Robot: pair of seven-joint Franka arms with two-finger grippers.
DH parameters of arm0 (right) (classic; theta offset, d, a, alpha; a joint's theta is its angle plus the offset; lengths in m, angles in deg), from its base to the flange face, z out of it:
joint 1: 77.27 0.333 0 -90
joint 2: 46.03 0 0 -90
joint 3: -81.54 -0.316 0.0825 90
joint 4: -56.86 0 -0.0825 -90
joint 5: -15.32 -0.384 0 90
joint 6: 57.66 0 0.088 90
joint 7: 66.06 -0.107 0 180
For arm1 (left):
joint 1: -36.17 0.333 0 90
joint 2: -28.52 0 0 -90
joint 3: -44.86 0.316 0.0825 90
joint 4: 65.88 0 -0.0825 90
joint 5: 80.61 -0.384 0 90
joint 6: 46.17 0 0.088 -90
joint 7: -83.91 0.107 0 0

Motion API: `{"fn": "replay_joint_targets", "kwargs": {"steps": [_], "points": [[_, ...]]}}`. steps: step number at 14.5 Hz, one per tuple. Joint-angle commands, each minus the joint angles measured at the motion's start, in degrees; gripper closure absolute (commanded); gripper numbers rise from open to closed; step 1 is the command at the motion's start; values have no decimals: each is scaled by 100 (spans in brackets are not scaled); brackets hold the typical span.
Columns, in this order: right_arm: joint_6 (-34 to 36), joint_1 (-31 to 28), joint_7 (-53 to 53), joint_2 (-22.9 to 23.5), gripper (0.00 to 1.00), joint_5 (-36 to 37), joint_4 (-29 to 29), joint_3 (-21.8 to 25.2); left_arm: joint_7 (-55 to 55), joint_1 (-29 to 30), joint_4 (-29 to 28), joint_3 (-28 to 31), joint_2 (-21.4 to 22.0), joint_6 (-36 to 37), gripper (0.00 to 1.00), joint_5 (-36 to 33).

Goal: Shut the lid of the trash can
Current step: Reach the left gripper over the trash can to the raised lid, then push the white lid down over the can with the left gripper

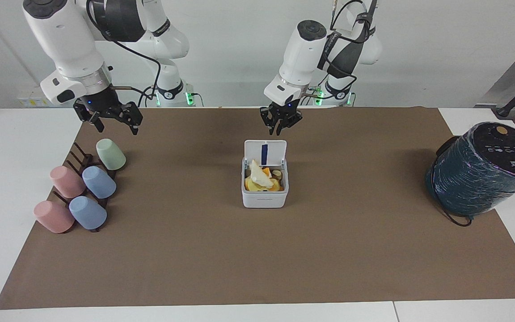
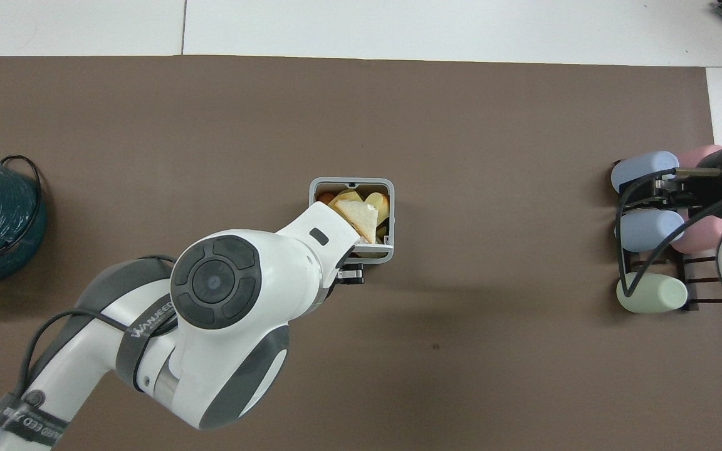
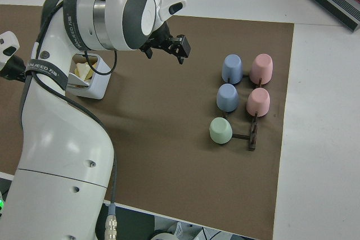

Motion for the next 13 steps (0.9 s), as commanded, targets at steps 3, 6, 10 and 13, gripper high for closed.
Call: {"fn": "replay_joint_targets", "kwargs": {"steps": [3, 6, 10, 13], "points": [[48, -56, 90, -19, 0, 28, 16, -45, -58, -97, 20, 104, -308, -879, 98, 334], [56, -56, 90, -19, 0, 28, 16, -45, -58, -26, 38, 113, -457, -1381, 100, 414], [56, -56, 90, -10, 0, 28, 16, -45, -49, 0, 90, 113, -598, -1742, 100, 414], [56, -56, 90, -19, 0, 28, 16, -45, -49, 35, 160, 113, -852, -1996, 100, 414]]}}
